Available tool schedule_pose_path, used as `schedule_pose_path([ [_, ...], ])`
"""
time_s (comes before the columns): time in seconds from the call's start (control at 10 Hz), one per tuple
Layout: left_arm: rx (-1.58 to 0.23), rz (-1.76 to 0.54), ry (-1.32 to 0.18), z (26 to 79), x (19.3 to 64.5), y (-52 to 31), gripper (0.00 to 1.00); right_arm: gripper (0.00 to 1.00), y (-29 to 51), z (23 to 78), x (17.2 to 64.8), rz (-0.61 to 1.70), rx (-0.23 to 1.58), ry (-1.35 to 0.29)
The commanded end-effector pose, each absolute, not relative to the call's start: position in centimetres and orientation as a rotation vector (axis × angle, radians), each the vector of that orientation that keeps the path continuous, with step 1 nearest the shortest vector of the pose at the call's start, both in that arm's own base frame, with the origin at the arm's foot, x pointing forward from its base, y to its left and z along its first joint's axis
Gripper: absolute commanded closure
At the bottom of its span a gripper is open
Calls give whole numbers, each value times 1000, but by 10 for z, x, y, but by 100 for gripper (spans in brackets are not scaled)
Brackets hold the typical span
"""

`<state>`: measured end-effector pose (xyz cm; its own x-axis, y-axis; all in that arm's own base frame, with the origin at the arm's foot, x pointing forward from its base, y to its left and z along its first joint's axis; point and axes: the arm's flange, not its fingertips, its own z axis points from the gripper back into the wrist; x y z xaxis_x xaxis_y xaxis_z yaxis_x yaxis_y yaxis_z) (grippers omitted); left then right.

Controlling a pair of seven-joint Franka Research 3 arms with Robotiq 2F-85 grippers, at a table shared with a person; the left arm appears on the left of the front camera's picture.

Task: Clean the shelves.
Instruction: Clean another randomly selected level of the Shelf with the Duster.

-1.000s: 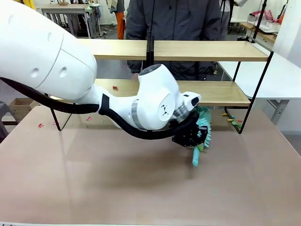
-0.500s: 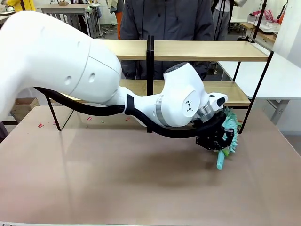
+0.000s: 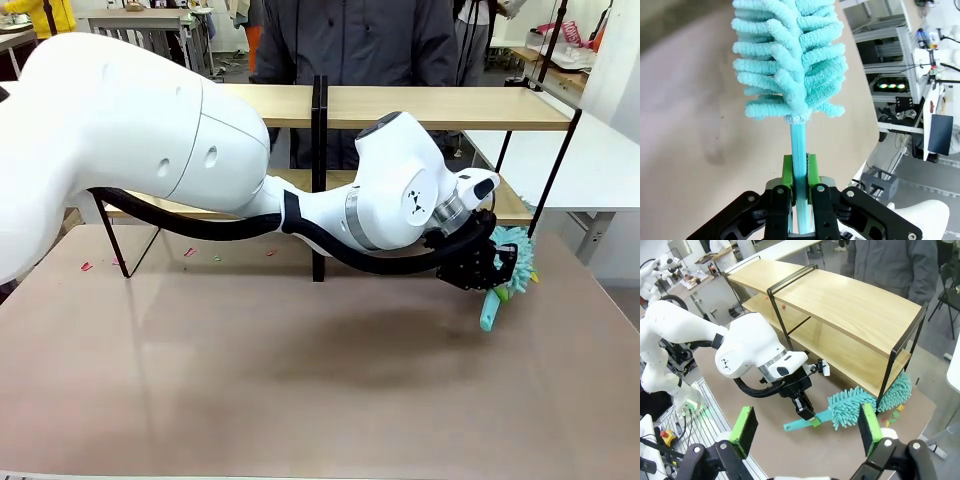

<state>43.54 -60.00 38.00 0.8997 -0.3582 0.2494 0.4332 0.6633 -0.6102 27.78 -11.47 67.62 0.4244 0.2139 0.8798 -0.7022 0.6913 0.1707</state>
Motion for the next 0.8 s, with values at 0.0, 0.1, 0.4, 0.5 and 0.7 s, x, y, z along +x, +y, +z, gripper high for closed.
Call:
schedule_pose_path([
  [0.0, -758, -466, -108, 378, 427, -581, 87, 0, -114, 678, 277, 617, 579, -972],
  [0.1, -753, -461, -117, 381, 426, -574, 87, 0, -114, 678, 277, 617, 579, -972],
  [0.4, -731, -447, -90, 385, 417, -551, 87, 0, -114, 678, 277, 617, 579, -972],
  [0.5, -717, -441, -66, 388, 410, -535, 87, 0, -114, 678, 277, 617, 579, -972],
  [0.7, -700, -453, -6, 393, 388, -498, 87, 0, -114, 678, 277, 617, 579, -972],
])
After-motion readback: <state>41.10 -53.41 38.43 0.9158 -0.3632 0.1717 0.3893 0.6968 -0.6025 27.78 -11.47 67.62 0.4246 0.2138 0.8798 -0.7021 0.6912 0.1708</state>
